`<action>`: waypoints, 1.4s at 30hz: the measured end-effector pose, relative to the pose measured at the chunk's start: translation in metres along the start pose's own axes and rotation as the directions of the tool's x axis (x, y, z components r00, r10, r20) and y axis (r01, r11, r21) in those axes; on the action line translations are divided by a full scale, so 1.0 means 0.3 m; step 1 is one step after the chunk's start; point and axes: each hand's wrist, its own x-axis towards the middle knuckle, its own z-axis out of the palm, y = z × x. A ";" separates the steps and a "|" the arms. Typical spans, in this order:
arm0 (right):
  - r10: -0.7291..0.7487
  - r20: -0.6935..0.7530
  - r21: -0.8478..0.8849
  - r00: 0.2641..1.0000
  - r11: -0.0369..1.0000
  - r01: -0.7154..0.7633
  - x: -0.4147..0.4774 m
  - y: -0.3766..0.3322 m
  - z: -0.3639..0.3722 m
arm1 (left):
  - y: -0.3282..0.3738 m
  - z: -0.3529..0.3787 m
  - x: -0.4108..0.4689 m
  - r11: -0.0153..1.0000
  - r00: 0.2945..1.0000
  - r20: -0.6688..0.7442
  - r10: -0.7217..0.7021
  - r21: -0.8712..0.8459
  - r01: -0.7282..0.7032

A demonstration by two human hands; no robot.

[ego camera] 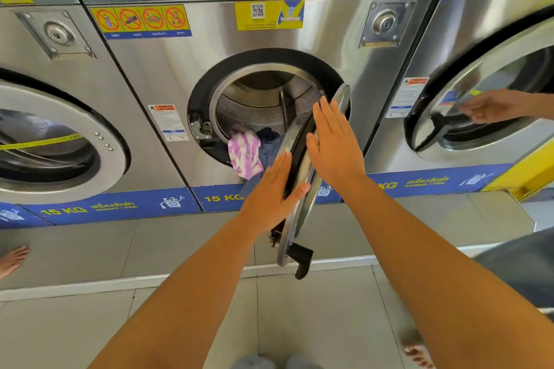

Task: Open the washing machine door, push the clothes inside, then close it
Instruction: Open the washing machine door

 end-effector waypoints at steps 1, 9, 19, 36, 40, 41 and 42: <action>0.003 -0.001 -0.006 1.000 1.000 -0.003 -0.002 0.002 -0.002 | -0.007 0.005 0.006 1.000 1.000 0.007 0.004 -0.024 -0.003; -0.010 -0.002 0.031 1.000 0.999 0.010 -0.025 0.024 -0.024 | 0.011 0.056 0.006 0.993 0.999 -0.027 0.042 -0.112 -0.045; -0.081 -0.007 0.107 0.997 0.991 0.081 -0.100 0.180 -0.097 | 0.110 0.178 -0.003 0.998 0.995 -0.083 0.061 -0.004 -0.062; 0.120 -0.111 -0.227 0.987 0.963 -0.143 -0.215 0.378 -0.162 | 0.257 0.383 0.135 0.906 0.994 -0.091 0.068 0.423 -0.023; 0.057 -0.119 -0.225 0.991 0.971 -0.083 -0.208 0.451 -0.174 | 0.278 0.393 0.171 0.875 0.995 -0.061 0.080 0.483 -0.040; 0.040 -0.116 -0.227 0.992 0.972 -0.066 -0.207 0.474 -0.179 | 0.279 0.400 0.176 0.874 0.995 -0.067 0.079 0.484 -0.037; 0.022 -0.119 -0.232 0.993 0.972 -0.049 -0.208 0.502 -0.186 | 0.282 0.406 0.183 0.878 0.995 -0.077 0.071 0.479 -0.026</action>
